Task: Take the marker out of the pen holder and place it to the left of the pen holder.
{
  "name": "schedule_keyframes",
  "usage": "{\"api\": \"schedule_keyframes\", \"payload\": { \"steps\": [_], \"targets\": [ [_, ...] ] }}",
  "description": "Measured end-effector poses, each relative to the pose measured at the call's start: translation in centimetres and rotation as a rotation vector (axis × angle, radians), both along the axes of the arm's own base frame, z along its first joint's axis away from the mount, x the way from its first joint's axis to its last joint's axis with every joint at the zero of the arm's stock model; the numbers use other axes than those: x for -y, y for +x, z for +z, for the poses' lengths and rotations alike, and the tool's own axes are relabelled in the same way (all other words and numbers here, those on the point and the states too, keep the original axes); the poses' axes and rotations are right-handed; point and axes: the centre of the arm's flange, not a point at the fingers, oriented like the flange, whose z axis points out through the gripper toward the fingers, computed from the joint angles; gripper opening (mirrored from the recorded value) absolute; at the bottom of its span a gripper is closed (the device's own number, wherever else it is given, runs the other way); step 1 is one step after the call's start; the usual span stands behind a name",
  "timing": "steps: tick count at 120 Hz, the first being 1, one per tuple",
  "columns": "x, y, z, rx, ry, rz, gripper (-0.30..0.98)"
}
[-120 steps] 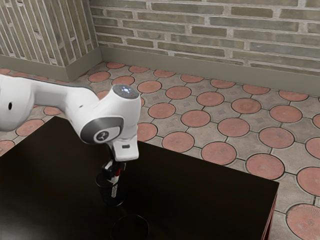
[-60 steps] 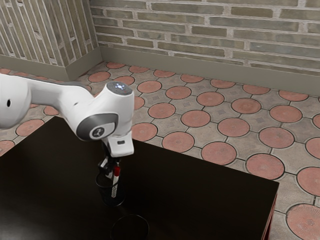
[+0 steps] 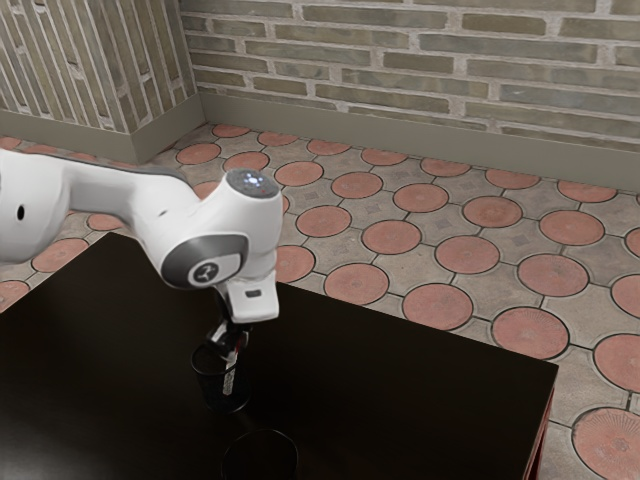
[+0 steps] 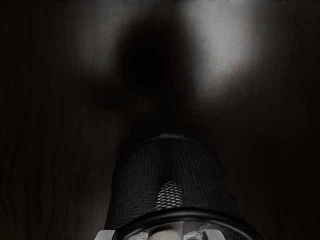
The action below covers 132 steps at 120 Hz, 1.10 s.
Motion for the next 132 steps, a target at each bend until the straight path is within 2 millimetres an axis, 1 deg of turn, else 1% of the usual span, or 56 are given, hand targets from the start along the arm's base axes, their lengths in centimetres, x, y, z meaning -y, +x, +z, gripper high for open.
{"api": "schedule_keyframes", "payload": {
  "steps": [15, 29, 52, 68, 80, 92, 98, 101, 113, 121, 126, 132],
  "targets": [
    [0.6, -0.2, 0.0, 0.001, 0.000, -0.012, 0.12],
    [0.7, -0.2, 0.1, 0.002, -0.001, -0.013, 0.08],
    [0.1, 0.0, 0.1, 0.000, 0.000, 0.001, 0.04],
    [-0.5, 0.1, 0.2, 0.002, 0.001, 0.014, -0.01],
    [-0.7, 0.3, 0.8, 0.015, -0.003, 0.021, -0.04],
    [-0.9, 0.8, 2.6, 0.038, -0.010, 0.032, -0.06],
    [-0.9, 1.5, 4.2, 0.054, -0.011, 0.041, -0.06],
    [-0.9, 2.0, 5.3, 0.065, -0.011, 0.047, -0.07],
    [-1.2, 4.0, 10.6, 0.114, -0.010, 0.073, -0.07],
    [-1.5, 4.8, 13.5, 0.128, -0.002, 0.088, -0.07],
    [-1.8, 4.9, 14.4, 0.121, 0.007, 0.096, -0.07],
    [-2.4, 4.9, 14.6, 0.100, 0.020, 0.107, -0.07]
  ]
}}
